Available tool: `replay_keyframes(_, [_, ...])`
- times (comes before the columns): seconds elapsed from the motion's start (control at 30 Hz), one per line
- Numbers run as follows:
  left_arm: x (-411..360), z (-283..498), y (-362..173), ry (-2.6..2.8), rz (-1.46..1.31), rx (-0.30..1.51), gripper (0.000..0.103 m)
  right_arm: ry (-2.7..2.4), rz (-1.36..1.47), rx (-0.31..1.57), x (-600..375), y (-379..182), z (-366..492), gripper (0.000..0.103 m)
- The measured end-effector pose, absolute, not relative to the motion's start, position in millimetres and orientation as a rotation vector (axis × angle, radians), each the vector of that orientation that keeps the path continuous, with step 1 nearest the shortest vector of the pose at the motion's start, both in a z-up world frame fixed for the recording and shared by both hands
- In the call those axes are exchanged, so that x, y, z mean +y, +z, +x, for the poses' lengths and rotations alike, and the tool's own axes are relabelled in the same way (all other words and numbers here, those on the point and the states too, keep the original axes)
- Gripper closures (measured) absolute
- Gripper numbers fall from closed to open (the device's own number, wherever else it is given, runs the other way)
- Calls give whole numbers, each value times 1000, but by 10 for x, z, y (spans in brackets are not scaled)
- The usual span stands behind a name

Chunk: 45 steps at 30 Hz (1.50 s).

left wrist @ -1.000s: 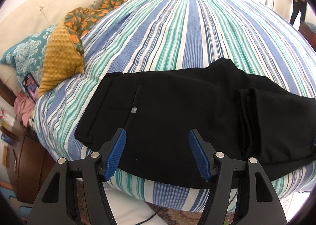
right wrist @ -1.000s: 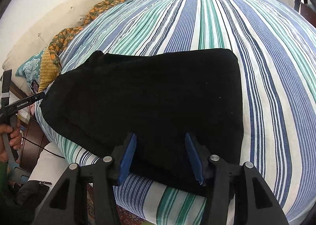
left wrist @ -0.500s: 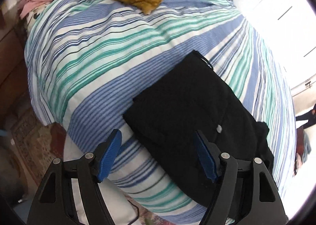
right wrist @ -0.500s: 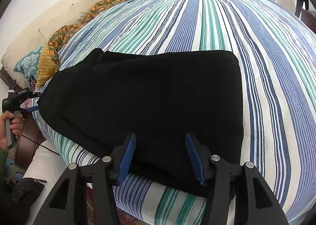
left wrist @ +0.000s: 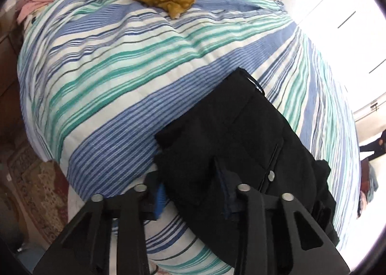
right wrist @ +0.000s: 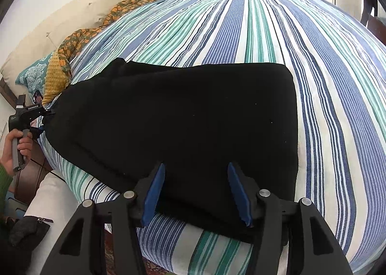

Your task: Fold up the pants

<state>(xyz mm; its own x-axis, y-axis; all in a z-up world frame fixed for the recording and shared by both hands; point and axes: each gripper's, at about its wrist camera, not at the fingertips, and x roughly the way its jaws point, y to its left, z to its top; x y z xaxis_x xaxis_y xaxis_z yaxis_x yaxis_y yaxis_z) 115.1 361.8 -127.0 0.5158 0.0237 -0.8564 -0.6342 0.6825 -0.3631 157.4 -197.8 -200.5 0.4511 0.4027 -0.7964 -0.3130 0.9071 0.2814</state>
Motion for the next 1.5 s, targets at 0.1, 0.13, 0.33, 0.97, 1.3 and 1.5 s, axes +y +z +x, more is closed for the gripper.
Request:
replay_keyframes(0.1, [3513,1155,-1194,464,-613,969,78,444,96,1009,-1979,-2005,1570,48])
replay_keyframes(0.13, [3450,1189,-1181,478,-550,986,77,445,97,1007,-1979,-2007,1568,48])
replay_keyframes(0.33, [3293,1309,-1215,522,-396,1033,60,447,97,1015,-1982,-2002,1572,48])
replay_keyframes(0.97, [3458,1408,-1356,447,-478,1055,47,443,92,1027,-1975,-1998,1584,47])
replay_keyframes(1.3, [3171,1323,-643,462,-445,1001,89,444,97,1009,-1989,-2010,1571,47])
replay_keyframes(1.5, [2135,1287,200,152,-346,886,90,440,101,996,-1991,-2012,1554,45])
